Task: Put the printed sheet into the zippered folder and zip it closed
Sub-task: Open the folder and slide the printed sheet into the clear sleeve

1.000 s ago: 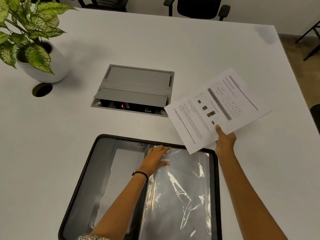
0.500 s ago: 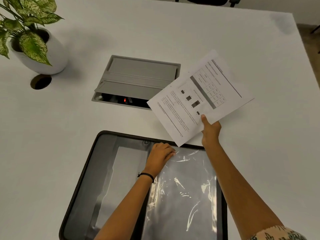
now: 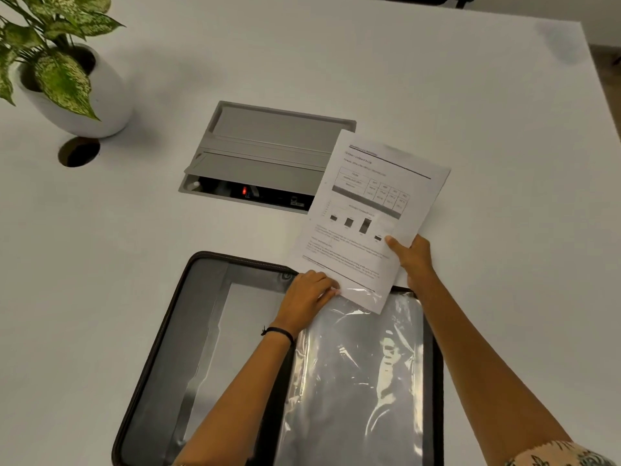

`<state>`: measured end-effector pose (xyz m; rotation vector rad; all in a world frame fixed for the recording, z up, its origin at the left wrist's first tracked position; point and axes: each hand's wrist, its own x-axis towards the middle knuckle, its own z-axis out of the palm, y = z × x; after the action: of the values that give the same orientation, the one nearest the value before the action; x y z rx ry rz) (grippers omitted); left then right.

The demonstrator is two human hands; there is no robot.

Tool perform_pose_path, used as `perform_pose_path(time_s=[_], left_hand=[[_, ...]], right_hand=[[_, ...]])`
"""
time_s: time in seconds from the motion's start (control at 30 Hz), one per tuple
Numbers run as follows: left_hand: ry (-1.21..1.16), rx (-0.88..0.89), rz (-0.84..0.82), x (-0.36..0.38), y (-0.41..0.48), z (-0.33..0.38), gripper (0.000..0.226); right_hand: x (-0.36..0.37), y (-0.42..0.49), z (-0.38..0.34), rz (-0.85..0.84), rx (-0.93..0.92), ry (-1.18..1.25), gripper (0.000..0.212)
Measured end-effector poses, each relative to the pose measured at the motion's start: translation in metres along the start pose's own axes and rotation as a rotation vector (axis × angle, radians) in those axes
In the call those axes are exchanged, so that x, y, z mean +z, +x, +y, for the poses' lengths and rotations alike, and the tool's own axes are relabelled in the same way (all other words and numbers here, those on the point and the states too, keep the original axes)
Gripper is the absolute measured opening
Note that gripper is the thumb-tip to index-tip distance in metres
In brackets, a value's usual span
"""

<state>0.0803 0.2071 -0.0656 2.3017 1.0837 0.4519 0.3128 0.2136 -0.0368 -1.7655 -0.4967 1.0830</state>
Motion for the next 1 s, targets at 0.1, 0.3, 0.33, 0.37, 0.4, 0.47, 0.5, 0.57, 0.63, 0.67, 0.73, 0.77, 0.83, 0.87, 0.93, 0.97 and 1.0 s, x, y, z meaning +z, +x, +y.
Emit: perform_pose_path(time_s=[0.1,0.3,0.33,0.37,0.4,0.47,0.5,0.57,0.63,0.67,0.73,0.77,0.83,0.87,0.93,0.97,1.0], left_hand=[[-0.020,-0.033,-0.018,-0.006,0.002,-0.007,0.017],[-0.019,-0.075,-0.097,-0.015,0.011,-0.020,0.013],[-0.013,-0.074,-0.115,-0.016,0.013,-0.022,0.012],[-0.009,-0.075,-0.131,-0.017,0.014,-0.023,0.011],[-0.008,-0.080,-0.144,-0.017,0.015,-0.024,0.011],[-0.029,-0.100,-0.155,-0.018,0.017,-0.026,0.011],[-0.049,-0.116,-0.160,-0.019,0.018,-0.027,0.013],[-0.085,-0.150,-0.184,-0.021,0.020,-0.029,0.019],[-0.104,-0.172,-0.209,-0.023,0.021,-0.031,0.022],[-0.109,-0.178,-0.218,-0.024,0.021,-0.032,0.023],[-0.115,-0.180,-0.235,-0.025,0.021,-0.034,0.021],[-0.121,-0.180,-0.243,-0.026,0.022,-0.035,0.021],[-0.140,-0.185,-0.256,-0.026,0.022,-0.037,0.019],[-0.155,-0.191,-0.258,-0.027,0.022,-0.038,0.018],[-0.190,-0.208,-0.259,-0.027,0.022,-0.039,0.017],[-0.201,-0.217,-0.259,-0.027,0.021,-0.039,0.017],[-0.208,-0.223,-0.258,-0.027,0.021,-0.040,0.017]], right_hand=[[-0.018,0.008,-0.006,-0.027,-0.005,-0.010,0.042],[-0.038,0.024,-0.019,-0.098,0.011,-0.106,0.044],[-0.041,0.027,-0.020,-0.115,0.024,-0.118,0.044],[-0.043,0.029,-0.020,-0.131,0.035,-0.128,0.045],[-0.045,0.031,-0.020,-0.142,0.043,-0.134,0.045],[-0.046,0.032,-0.020,-0.147,0.053,-0.128,0.044],[-0.047,0.032,-0.020,-0.148,0.060,-0.112,0.043],[-0.047,0.032,-0.020,-0.161,0.077,-0.068,0.040],[-0.048,0.032,-0.019,-0.178,0.095,-0.039,0.039],[-0.048,0.033,-0.019,-0.184,0.101,-0.035,0.039],[-0.050,0.035,-0.018,-0.203,0.106,-0.044,0.040],[-0.051,0.036,-0.018,-0.216,0.107,-0.050,0.042],[-0.053,0.038,-0.017,-0.242,0.114,-0.061,0.045],[-0.053,0.039,-0.017,-0.253,0.118,-0.070,0.046],[-0.054,0.039,-0.017,-0.272,0.111,-0.112,0.048],[-0.054,0.039,-0.018,-0.281,0.102,-0.138,0.047],[-0.054,0.039,-0.019,-0.291,0.092,-0.158,0.045]])
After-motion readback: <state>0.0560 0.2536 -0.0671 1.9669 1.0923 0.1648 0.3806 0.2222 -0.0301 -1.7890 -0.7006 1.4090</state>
